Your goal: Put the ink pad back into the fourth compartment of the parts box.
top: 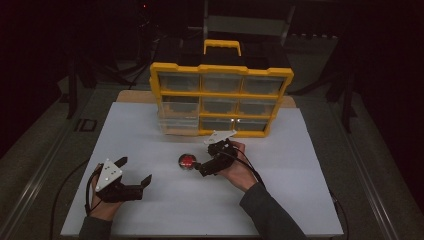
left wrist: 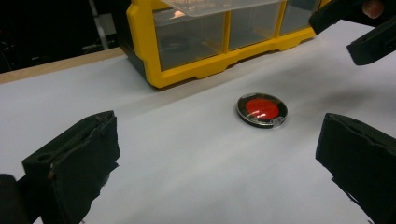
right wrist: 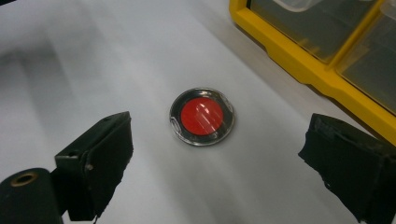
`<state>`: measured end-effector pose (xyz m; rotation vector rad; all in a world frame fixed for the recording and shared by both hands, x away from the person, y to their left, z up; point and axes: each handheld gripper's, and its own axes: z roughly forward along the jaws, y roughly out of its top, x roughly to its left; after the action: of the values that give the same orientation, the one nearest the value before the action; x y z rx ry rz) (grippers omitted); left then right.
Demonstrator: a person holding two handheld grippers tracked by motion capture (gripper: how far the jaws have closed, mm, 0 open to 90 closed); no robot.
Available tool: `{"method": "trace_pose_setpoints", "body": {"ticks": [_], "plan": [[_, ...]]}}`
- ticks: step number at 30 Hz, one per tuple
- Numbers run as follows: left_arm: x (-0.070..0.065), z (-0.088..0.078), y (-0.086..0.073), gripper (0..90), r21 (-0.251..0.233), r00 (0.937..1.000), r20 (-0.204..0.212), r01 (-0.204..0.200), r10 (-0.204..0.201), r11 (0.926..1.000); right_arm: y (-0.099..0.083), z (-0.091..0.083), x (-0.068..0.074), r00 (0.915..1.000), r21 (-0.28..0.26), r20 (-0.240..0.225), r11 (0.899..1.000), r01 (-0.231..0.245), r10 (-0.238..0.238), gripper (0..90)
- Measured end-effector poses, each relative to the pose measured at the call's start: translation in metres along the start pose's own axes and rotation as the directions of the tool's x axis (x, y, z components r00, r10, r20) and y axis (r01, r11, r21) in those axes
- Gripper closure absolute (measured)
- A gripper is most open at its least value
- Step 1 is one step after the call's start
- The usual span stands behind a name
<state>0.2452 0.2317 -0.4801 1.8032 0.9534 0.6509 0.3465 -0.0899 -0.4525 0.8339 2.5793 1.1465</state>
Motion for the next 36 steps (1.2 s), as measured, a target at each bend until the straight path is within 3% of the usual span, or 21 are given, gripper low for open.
{"method": "trace_pose_setpoints", "body": {"ticks": [9, 36], "plan": [[0.0, -0.001, 0.0, 0.0, -0.002, 1.0, 0.0, 0.001, -0.001, 1.0, 0.007, 0.016, 0.005, 0.9998, 0.009, -0.011, 1.0, 0.019, -0.019, 7.7], [0.001, -0.001, 0.0, 0.0, -0.002, 1.0, 0.001, -0.001, 0.001, 1.0, 0.002, 0.061, 0.013, 0.9991, 0.088, -0.022, 0.995, 0.037, -0.035, 7.7]]}}
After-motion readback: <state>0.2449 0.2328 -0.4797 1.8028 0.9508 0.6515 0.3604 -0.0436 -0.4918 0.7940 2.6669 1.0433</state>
